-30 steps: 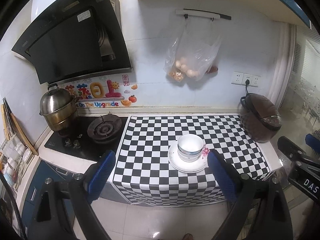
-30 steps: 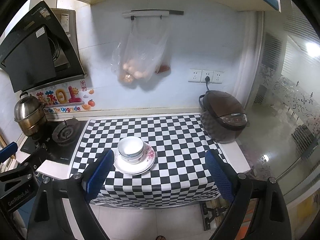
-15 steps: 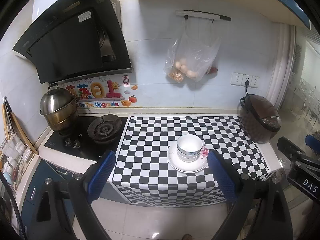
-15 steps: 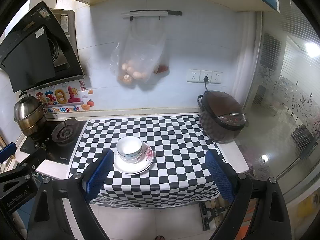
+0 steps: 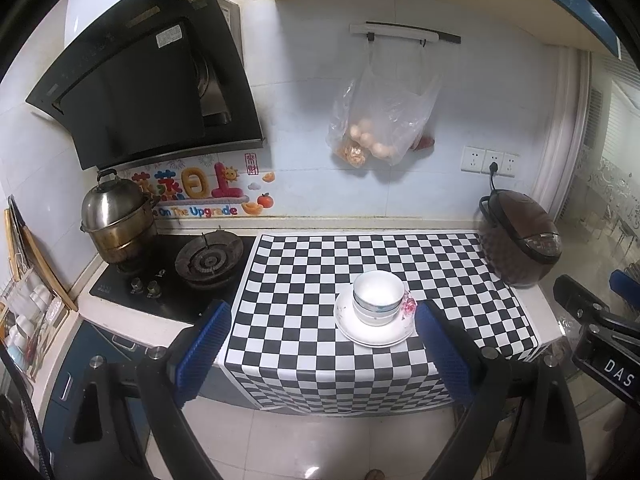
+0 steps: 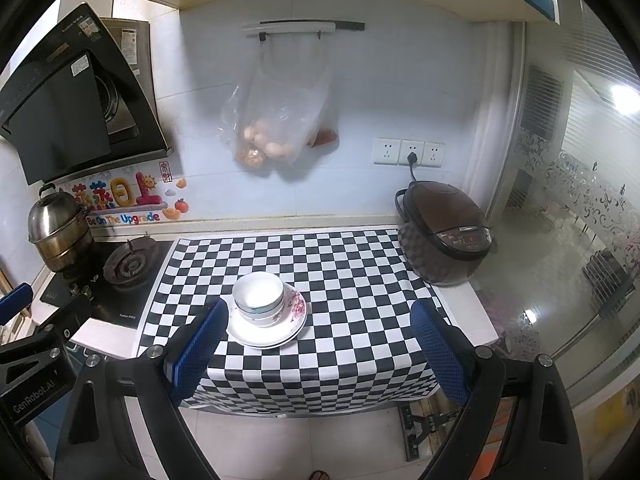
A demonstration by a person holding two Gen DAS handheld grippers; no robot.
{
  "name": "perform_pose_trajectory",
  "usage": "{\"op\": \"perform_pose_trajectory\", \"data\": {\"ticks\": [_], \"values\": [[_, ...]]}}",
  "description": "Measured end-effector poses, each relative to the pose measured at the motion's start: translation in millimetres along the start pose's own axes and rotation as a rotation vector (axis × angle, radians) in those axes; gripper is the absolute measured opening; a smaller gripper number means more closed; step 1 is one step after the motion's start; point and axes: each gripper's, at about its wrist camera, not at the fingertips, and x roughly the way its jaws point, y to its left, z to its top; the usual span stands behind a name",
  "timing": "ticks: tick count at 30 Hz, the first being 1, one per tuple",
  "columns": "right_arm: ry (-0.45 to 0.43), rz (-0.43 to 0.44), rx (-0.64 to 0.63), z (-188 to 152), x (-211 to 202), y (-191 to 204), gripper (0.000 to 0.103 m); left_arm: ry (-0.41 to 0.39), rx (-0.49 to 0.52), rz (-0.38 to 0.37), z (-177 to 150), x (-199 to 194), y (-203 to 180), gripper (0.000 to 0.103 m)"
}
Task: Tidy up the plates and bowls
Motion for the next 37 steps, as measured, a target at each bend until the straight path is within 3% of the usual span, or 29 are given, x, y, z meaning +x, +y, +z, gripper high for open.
{"op": "perform_pose_trajectory", "data": {"ticks": [37], "values": [[0.002, 0.002, 0.008, -5, -11, 2, 0.094, -0.015, 0.017, -0.014, 0, -5, -9, 0.094]]}}
